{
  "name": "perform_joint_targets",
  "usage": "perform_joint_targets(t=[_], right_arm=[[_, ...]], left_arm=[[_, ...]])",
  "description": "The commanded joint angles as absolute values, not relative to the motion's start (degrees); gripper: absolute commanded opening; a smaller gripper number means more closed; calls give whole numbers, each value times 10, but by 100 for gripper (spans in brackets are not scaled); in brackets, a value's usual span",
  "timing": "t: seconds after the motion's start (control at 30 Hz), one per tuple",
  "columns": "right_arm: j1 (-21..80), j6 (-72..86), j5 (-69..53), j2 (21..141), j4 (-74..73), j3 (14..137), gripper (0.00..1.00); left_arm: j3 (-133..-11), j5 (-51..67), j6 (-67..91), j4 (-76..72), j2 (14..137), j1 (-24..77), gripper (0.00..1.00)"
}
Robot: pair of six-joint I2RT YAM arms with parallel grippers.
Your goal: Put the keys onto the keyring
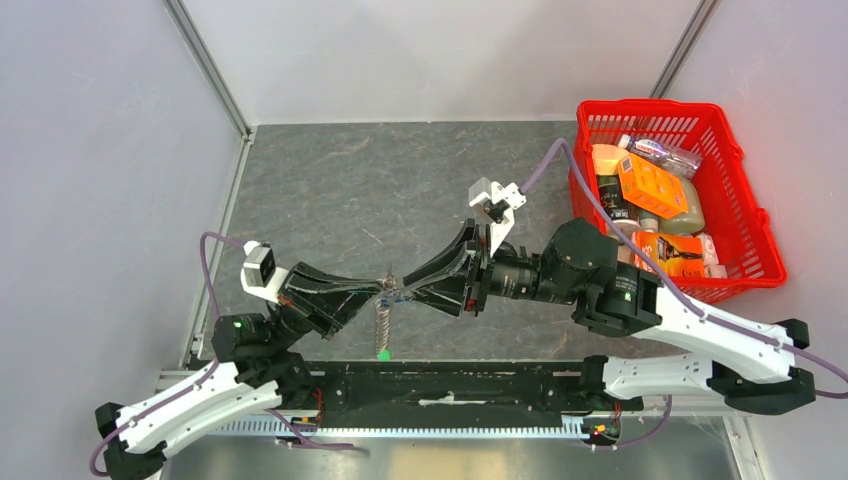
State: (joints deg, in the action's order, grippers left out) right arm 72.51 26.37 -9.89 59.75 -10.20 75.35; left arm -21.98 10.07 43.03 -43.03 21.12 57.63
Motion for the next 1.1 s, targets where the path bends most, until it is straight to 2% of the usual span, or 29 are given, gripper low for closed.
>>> perform_joint_targets(t=[0.0,0.5,1.07], right_arm=[[725,258,-75,599,-47,745,36],[725,271,-76,624,-18,744,30],[725,281,-80,648,19,744,27]], left_arm=[[-221,72,448,-511,221,577,2],[-210,57,460,-587,248,577,2],[-207,50,469,-650,289,576,2]])
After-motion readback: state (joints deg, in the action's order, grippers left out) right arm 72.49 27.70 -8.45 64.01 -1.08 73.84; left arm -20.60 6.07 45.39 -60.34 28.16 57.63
